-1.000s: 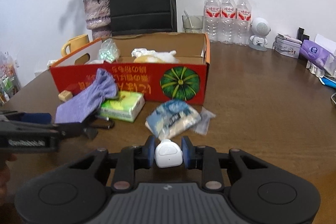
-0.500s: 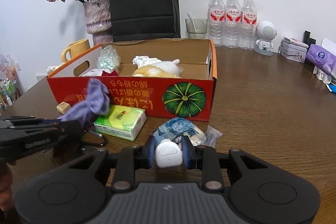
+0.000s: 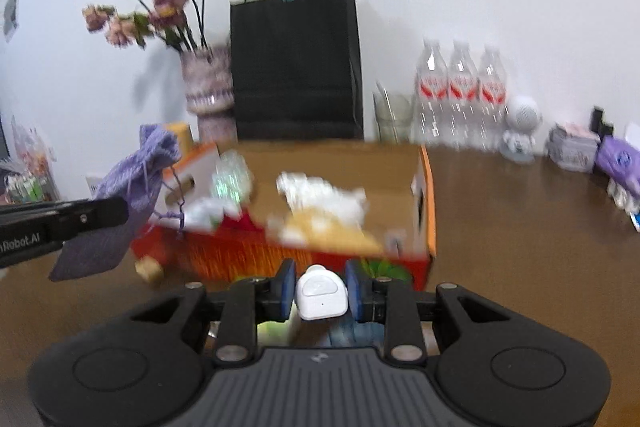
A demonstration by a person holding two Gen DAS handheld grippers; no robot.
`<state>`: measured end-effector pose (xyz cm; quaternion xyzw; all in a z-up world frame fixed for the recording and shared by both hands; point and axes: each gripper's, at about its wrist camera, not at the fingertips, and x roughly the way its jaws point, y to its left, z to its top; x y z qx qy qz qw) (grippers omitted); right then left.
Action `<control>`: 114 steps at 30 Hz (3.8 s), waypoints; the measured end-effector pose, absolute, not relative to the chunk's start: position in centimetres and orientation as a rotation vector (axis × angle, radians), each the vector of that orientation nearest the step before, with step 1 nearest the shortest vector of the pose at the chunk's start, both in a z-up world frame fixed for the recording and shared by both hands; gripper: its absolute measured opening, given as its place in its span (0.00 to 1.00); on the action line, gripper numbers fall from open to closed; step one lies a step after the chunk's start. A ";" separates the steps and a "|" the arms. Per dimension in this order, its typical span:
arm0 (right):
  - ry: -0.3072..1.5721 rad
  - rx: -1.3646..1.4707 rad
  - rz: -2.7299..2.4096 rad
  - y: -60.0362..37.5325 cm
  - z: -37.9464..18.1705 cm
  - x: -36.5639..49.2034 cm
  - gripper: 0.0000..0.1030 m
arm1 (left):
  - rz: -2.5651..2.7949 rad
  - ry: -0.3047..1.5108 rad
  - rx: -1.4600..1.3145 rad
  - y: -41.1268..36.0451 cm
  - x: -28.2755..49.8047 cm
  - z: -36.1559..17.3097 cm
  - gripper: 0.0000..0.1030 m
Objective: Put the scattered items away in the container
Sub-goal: 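Carry the white case and purple pouch over the box and open both grippers, then grasp the beige soap bar with the left gripper while the right grasps the blue-white snack packet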
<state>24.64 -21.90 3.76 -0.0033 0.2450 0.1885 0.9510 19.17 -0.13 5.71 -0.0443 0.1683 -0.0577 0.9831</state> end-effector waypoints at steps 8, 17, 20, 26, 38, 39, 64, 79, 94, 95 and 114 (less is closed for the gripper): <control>0.441 -0.012 0.380 -19.4 6.4 31.7 0.25 | -0.114 0.355 -0.124 0.8 27.6 6.3 0.06; 0.562 -0.013 0.347 -17.9 3.0 40.4 0.25 | -0.132 0.515 -0.135 2.2 35.2 2.0 0.15; 0.614 -0.003 0.299 -18.0 2.3 41.7 0.92 | -0.093 0.530 -0.117 2.3 35.6 1.9 1.00; 0.601 0.011 0.274 -18.8 2.6 41.5 1.00 | -0.018 0.511 -0.074 2.7 35.4 2.1 1.00; 0.615 -0.009 0.286 -18.2 2.7 41.3 1.00 | -0.009 0.526 -0.067 2.5 35.8 2.0 1.00; 0.616 -0.008 0.287 -18.2 2.7 41.3 1.00 | -0.009 0.527 -0.068 2.5 35.8 2.0 1.00; 0.554 0.028 0.256 -21.7 4.5 34.2 1.00 | 0.026 0.493 -0.064 5.1 28.1 3.2 1.00; 0.647 -0.018 0.219 -23.3 -0.9 27.2 0.94 | 0.075 0.639 -0.072 6.0 23.7 -2.4 1.00; 0.676 -0.065 0.272 -21.9 -3.5 26.6 0.39 | 0.098 0.665 -0.046 5.6 25.0 -4.1 0.31; 0.670 -0.055 0.274 -22.0 -3.4 26.6 0.37 | 0.091 0.664 -0.056 5.7 24.9 -4.1 0.31; 0.616 0.001 0.291 -22.6 -2.4 25.5 0.26 | 0.071 0.607 -0.088 5.5 22.9 -3.6 0.31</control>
